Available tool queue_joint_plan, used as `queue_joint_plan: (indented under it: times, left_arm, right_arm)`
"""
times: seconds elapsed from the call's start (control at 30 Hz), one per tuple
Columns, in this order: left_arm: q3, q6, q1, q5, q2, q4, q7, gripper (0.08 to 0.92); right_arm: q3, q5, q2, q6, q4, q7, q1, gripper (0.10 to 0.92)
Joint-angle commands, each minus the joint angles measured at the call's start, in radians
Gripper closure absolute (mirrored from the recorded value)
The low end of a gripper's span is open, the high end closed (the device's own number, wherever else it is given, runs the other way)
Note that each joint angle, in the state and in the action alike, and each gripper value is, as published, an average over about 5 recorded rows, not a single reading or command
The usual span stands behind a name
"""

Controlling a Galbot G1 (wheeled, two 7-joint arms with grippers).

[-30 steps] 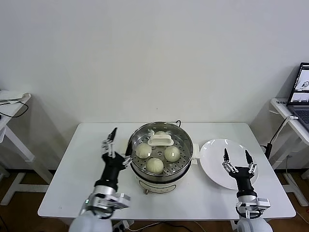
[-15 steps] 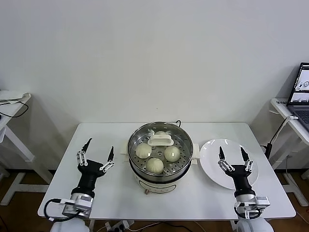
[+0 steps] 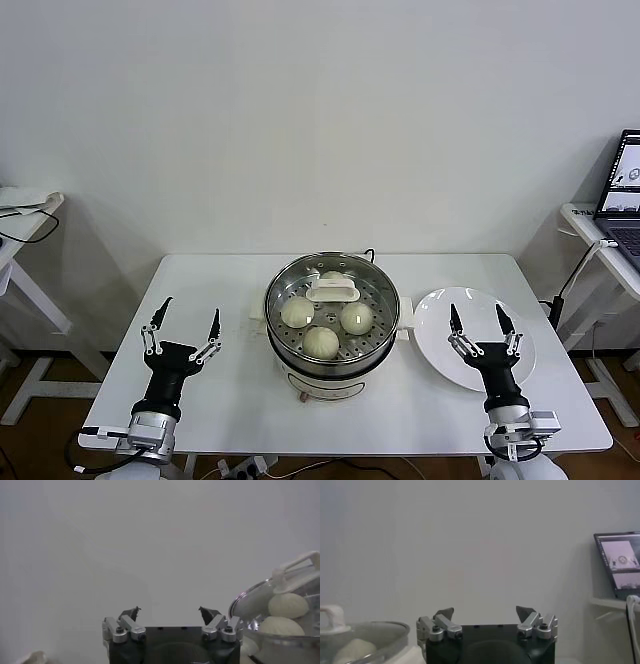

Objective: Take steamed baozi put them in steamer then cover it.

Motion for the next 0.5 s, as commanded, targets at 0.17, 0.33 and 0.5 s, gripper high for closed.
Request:
queue_joint_plan:
  times: [0.17, 0.33, 0.5]
  left_arm:
    - [-0.026, -0.029, 0.016, -0.050, -0.004, 0.010, 0.003, 0.177]
    - [-0.030, -0.031, 0.017, -0.055, 0.003, 0.015, 0.005, 0.177]
    - [-0.031, -0.031, 0.021, -0.057, 0.006, 0.012, 0.008, 0.177]
  right_arm:
    - [0.002, -0.008, 0.001, -0.013, 0.038, 0.003, -0.023, 0.203]
    - [0.003, -0.008, 0.001, -0.022, 0.041, 0.006, -0.026, 0.203]
    - [0.005, -0.008, -0.001, -0.029, 0.043, 0.007, -0.027, 0.203]
